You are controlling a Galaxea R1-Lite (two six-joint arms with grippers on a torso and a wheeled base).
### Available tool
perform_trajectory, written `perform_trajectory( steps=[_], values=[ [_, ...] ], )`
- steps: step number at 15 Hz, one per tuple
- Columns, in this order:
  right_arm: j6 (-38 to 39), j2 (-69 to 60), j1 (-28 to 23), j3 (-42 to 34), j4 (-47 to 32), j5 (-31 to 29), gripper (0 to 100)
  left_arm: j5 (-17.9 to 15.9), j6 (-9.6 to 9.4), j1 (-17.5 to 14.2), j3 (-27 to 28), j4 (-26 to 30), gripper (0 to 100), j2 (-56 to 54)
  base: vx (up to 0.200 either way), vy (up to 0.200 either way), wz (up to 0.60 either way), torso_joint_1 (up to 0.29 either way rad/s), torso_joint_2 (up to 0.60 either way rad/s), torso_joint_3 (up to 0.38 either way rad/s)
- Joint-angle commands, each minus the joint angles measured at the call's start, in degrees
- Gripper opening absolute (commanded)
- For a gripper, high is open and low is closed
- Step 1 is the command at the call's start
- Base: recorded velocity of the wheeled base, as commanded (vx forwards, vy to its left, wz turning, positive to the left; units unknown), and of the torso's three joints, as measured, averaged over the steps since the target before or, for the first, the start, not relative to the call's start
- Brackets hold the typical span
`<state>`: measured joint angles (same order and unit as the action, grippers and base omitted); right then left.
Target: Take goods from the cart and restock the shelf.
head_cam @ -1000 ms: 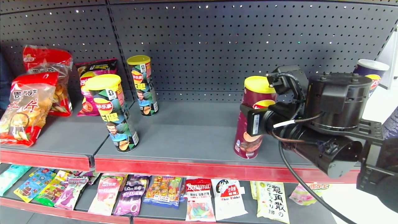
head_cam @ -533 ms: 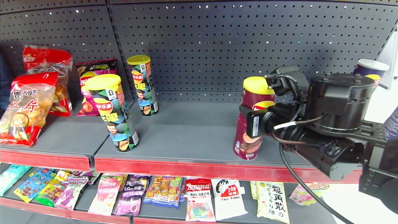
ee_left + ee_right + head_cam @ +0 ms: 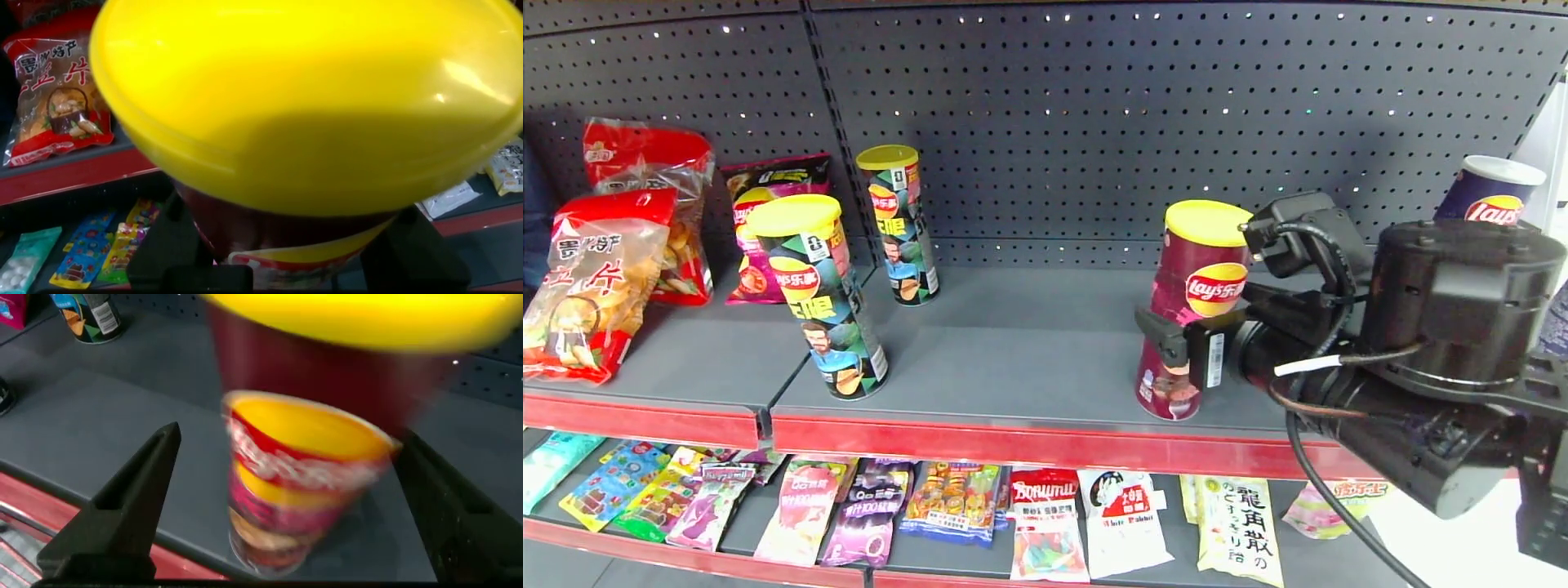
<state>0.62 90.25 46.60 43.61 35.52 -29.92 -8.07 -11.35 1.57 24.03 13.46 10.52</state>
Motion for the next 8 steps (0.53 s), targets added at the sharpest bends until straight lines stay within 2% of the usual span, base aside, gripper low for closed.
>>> perform_trajectory(
  steps=[1, 4, 6, 8],
  values=[
    [-0.1, -5.9, 0.5, -3.1, 0.1, 0.0, 100, 0.0, 0.01, 0.0, 0.1, 0.0, 0, 0.2, 0.0, 0.0, 0.0, 0.0, 0.0, 0.0],
    [-0.7, -14.8, 3.1, -8.4, 0.0, 0.3, 100, 0.0, 0.01, 0.0, 0.2, 0.0, 0, 0.3, 0.0, 0.0, 0.0, 0.0, 0.0, 0.0],
    [-5.2, -22.8, 6.9, -14.3, -0.8, 1.2, 100, -0.1, 0.01, 0.0, 0.4, 0.0, 0, 0.6, 0.0, 0.0, 0.0, 0.0, 0.0, 0.0],
    [-5.4, -28.1, 7.5, -18.3, -1.7, 3.1, 100, -0.1, 0.01, 0.0, 1.0, -0.2, 0, 1.3, 0.0, 0.0, 0.0, 0.0, 0.0, 0.0]
  ],
)
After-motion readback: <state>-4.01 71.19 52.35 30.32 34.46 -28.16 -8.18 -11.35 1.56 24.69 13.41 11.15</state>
